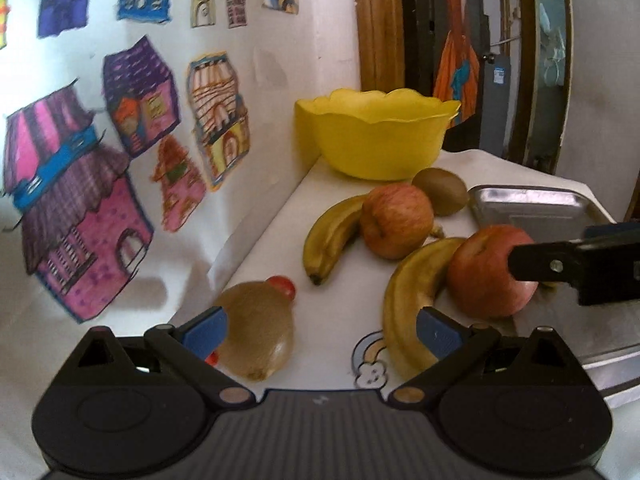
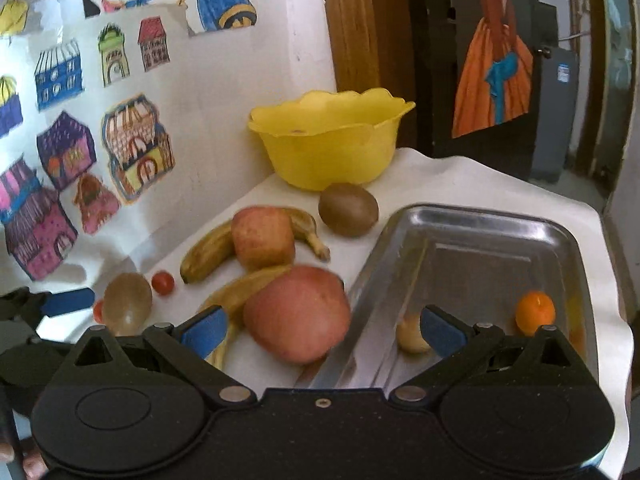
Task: Organize fruits
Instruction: 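Grasp the yellow banana with the left tool while the right tool grasps the red apple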
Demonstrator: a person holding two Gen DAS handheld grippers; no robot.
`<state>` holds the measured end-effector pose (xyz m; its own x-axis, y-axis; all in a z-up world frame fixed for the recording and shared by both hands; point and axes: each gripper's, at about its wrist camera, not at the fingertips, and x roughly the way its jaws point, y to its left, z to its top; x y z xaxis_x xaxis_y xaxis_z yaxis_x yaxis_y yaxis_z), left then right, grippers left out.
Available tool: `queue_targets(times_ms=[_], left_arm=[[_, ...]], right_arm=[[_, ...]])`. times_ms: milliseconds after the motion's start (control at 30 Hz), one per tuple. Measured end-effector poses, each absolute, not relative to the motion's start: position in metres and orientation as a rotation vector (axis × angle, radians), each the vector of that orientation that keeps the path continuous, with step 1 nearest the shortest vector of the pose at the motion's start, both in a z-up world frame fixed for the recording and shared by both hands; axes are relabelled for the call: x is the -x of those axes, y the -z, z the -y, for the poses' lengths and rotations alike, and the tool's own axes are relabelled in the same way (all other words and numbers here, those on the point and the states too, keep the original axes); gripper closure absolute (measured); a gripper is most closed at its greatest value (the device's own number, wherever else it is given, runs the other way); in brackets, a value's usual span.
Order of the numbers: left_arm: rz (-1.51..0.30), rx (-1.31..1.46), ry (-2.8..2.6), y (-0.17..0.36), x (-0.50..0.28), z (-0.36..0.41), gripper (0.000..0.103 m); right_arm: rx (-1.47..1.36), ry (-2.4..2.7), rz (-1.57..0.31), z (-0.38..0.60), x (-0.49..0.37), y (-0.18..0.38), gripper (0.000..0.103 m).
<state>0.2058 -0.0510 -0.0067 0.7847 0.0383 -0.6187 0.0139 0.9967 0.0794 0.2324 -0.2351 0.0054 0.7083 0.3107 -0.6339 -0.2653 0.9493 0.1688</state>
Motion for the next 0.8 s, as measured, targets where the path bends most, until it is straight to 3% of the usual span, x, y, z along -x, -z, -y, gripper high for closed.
queue_targets(times_ms=[567,800], left_arm=[[-0.695,-0.123,0.078,0.024,-0.219,0.097,0.001],[-0.705,-0.158,0.122,0.026,-0.225,0.101,0.005]], right_arm=[[-0.026,-0.551,-0.815,0.228,-0.275,0.004,0.008],[-0.055,-0.584,-0.827,0.228,-0.282,0.006,0.017]])
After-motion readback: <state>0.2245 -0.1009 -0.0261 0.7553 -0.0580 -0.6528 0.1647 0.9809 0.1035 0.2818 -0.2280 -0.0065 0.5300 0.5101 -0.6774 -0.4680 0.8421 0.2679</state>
